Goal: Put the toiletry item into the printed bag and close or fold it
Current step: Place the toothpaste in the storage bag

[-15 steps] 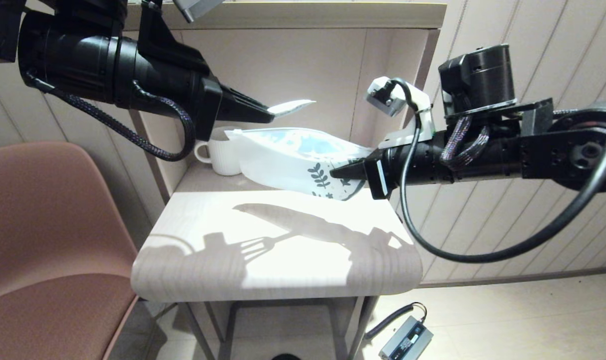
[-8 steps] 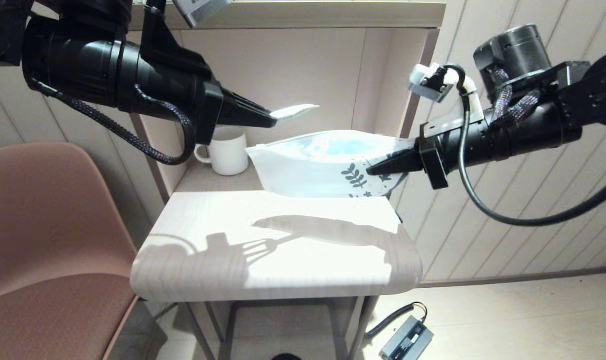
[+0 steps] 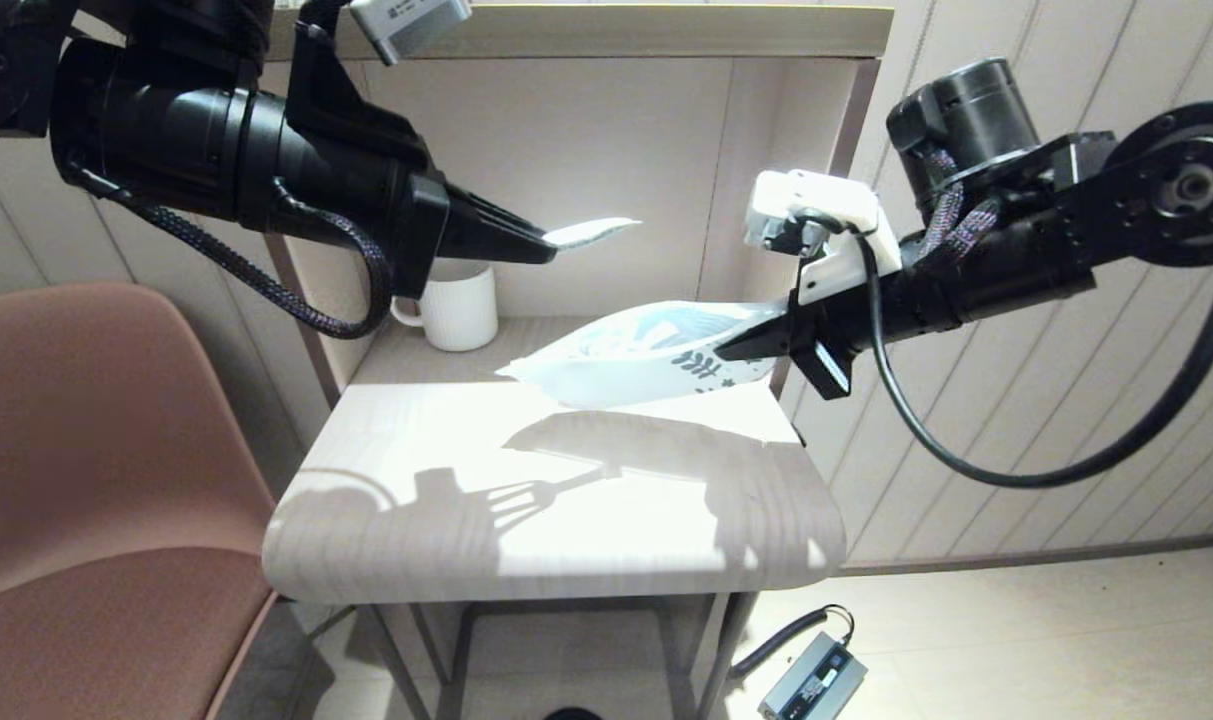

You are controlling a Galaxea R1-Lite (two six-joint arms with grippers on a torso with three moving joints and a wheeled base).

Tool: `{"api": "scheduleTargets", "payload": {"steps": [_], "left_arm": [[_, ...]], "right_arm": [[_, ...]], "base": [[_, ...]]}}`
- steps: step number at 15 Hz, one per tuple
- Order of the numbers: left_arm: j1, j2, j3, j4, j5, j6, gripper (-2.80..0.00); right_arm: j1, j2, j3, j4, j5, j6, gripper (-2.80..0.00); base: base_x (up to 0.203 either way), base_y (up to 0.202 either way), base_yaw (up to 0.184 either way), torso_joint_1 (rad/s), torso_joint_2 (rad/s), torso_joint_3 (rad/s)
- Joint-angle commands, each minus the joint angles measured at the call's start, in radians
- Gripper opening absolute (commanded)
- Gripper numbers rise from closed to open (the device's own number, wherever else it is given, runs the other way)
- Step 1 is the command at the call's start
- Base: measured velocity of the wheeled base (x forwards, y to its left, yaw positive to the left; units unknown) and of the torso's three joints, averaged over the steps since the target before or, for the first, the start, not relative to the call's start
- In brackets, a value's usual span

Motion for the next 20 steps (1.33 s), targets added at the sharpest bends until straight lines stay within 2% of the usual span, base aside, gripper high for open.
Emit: {"api": "scheduleTargets", "payload": {"steps": [1, 3, 5, 6, 14, 16, 20], "left_arm": [[-0.002, -0.009, -0.002, 0.02, -0.023, 0.006, -2.8], [-0.014, -0.017, -0.002, 0.112, -0.049, 0.057, -2.8], [-0.031, -0.019, -0.001, 0.225, -0.063, 0.161, -2.8], [-0.039, -0.011, -0.001, 0.247, -0.063, 0.191, -2.8], [-0.04, 0.114, -0.01, 0.171, -0.041, 0.2, -2.8], [-0.041, 0.13, -0.009, 0.157, -0.012, 0.2, -2.8], [-0.041, 0.128, -0.013, 0.152, -0.011, 0.197, -2.8]], "right_arm": [[0.003, 0.014, -0.008, -0.001, -0.002, -0.002, -2.8], [0.001, 0.015, -0.022, -0.002, -0.002, -0.002, -2.8], [0.003, 0.017, -0.024, -0.002, -0.002, 0.0, -2.8], [0.006, 0.014, -0.024, -0.002, -0.002, 0.0, -2.8], [0.057, -0.037, 0.02, -0.002, -0.01, 0.005, -2.8], [0.082, -0.049, 0.029, -0.002, -0.028, 0.005, -2.8], [0.091, -0.072, 0.071, -0.003, -0.028, 0.006, -2.8]], "base": [[0.0, 0.0, 0.0, 0.0, 0.0, 0.0], [0.0, 0.0, 0.0, 0.0, 0.0, 0.0], [0.0, 0.0, 0.0, 0.0, 0.0, 0.0], [0.0, 0.0, 0.0, 0.0, 0.0, 0.0], [0.0, 0.0, 0.0, 0.0, 0.0, 0.0], [0.0, 0.0, 0.0, 0.0, 0.0, 0.0], [0.0, 0.0, 0.0, 0.0, 0.0, 0.0]]}}
